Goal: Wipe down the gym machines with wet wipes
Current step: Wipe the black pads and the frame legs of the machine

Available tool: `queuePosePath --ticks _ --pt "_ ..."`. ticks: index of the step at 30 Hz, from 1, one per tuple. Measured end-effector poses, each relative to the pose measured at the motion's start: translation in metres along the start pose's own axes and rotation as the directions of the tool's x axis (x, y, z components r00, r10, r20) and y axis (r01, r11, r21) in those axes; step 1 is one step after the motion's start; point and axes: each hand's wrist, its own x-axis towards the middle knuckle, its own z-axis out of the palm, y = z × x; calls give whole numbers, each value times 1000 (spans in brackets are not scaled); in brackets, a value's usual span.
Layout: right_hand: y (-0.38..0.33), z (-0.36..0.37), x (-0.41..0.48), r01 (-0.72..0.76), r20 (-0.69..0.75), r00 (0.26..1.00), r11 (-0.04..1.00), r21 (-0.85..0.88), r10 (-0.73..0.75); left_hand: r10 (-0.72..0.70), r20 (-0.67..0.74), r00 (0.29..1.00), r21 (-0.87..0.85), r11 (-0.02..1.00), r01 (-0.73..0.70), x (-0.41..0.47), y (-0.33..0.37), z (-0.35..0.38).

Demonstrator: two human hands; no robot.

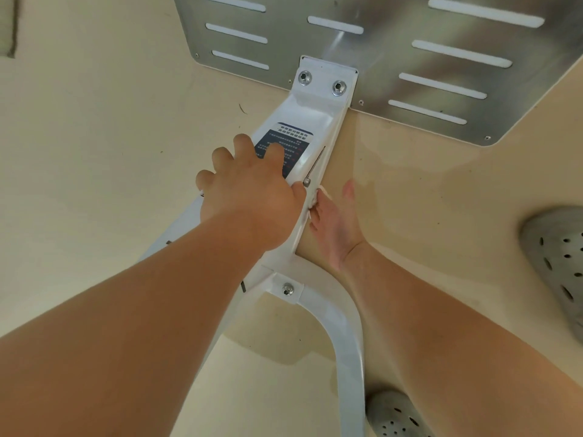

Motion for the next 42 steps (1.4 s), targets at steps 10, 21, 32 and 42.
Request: queuePosePath --ticks 10,21,32,42 --pt "5 -7 4 -34 85 996 997 -71 40 -10 12 1000 -5 1000 10 1 -1 -1" --pt "-38 -6 15 172 36 984 983 58 -174 3 -16 1000 11 1000 -2 1 -3 2" --pt "43 -49 -26 -103 62 980 752 -651 188 -2 -28 1000 -4 1000 2 6 -5 -3" --pt "103 -92 -85 -92 7 989 659 -747 147 247 -204 947 300 937 -180 -23 5 -13"
